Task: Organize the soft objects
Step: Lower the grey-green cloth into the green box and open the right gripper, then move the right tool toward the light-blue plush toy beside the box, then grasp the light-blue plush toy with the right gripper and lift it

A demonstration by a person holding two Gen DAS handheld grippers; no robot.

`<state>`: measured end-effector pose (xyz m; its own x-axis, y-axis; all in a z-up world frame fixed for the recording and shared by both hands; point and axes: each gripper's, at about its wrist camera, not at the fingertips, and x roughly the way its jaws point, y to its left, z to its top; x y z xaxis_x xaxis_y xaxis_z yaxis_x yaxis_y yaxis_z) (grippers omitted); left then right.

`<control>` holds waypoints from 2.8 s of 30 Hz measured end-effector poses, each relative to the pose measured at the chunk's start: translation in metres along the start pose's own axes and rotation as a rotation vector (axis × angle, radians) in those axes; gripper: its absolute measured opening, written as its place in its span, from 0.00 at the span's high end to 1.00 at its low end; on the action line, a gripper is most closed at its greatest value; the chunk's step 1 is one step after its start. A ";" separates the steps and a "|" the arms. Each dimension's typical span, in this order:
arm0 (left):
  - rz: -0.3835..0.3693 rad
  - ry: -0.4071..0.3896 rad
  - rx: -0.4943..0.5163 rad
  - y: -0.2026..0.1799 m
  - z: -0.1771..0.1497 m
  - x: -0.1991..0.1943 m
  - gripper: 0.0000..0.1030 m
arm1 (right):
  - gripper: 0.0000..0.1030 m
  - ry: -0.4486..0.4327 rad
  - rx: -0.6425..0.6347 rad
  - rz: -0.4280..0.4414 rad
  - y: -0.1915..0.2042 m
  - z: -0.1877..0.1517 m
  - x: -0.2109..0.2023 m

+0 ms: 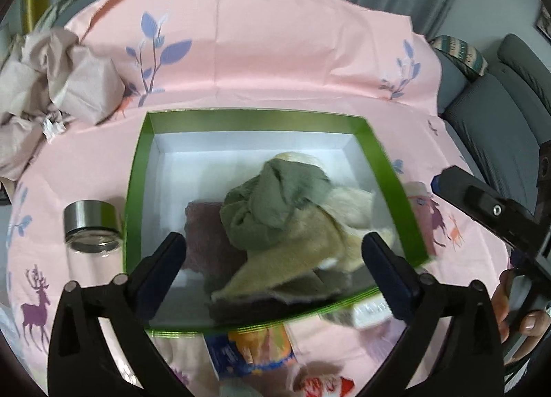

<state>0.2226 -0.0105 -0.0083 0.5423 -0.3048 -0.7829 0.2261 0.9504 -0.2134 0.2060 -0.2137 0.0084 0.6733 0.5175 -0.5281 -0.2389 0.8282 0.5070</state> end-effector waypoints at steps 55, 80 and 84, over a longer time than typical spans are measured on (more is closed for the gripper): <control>-0.080 -0.151 -0.227 0.048 -0.207 -0.128 0.01 | 0.24 0.100 -0.331 -0.055 0.082 -0.202 -0.085; -0.195 -0.092 -0.228 0.064 -0.207 -0.090 0.01 | 0.24 0.216 -0.480 0.004 0.120 -0.229 -0.024; -0.197 -0.075 -0.212 0.063 -0.201 -0.082 0.01 | 0.24 0.212 -0.504 0.009 0.124 -0.226 -0.014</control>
<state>0.0295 0.0870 -0.0756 0.5650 -0.4810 -0.6704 0.1637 0.8617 -0.4802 0.0088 -0.0692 -0.0749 0.5261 0.5143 -0.6773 -0.5850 0.7969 0.1507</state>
